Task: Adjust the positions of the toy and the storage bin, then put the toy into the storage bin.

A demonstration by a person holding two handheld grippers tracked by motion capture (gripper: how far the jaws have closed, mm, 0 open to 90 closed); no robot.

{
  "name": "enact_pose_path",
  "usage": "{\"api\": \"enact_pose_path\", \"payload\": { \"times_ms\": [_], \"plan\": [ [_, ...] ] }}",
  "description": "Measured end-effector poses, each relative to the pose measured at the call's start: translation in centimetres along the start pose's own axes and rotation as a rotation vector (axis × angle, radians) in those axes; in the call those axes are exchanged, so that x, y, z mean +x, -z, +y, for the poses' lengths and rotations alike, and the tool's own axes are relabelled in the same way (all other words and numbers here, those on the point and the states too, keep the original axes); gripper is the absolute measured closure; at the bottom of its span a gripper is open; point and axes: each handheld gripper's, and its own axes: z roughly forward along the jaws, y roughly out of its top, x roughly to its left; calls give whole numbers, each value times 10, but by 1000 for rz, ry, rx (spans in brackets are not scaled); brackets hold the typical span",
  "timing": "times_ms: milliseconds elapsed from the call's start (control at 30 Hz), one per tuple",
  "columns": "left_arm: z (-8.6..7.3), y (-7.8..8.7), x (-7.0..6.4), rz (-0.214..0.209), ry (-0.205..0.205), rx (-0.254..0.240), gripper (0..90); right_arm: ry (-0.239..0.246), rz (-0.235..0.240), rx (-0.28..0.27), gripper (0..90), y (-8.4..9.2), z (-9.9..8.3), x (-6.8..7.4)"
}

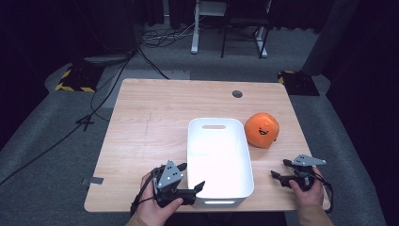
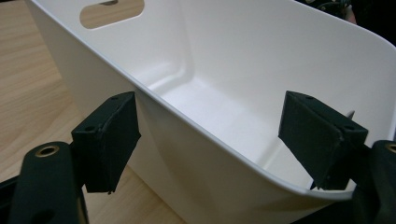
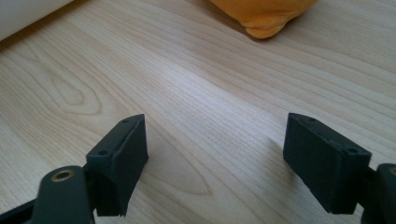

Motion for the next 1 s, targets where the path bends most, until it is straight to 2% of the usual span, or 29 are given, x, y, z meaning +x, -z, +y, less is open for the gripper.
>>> {"api": "enact_pose_path", "payload": {
  "times_ms": [267,433,533,567,600,667,700,733,767,800,833,867,933,1000],
  "plan": [
    [10,7,9,18,-7,-30,225,0,0,0,221,0,0,0],
    [15,12,18,51,2,-43,225,-1,0,0,221,0,0,0],
    [18,17,33,83,1,-52,230,0,0,0,221,0,0,0],
    [18,17,33,83,1,-52,231,0,0,0,221,0,0,0],
    [18,19,40,92,2,-33,231,0,0,0,221,0,0,0],
    [17,20,44,103,4,-35,231,0,0,0,221,0,0,0],
    [15,22,52,122,8,-29,231,0,0,0,221,0,0,0],
    [15,22,52,122,8,-29,230,0,0,0,221,0,0,0],
    [13,23,61,141,6,-25,225,-1,-1,-1,221,0,0,0],
    [11,24,65,142,13,-20,219,-1,0,0,221,0,0,0],
    [11,24,65,142,13,-20,207,-1,0,0,221,0,0,0],
    [8,26,75,159,22,-11,196,-1,0,-1,221,0,0,0],
    [6,26,79,167,33,-7,195,-1,0,-1,221,0,0,0],
    [-5,28,95,212,48,19,191,-1,0,-1,221,0,0,0]
  ]
}}
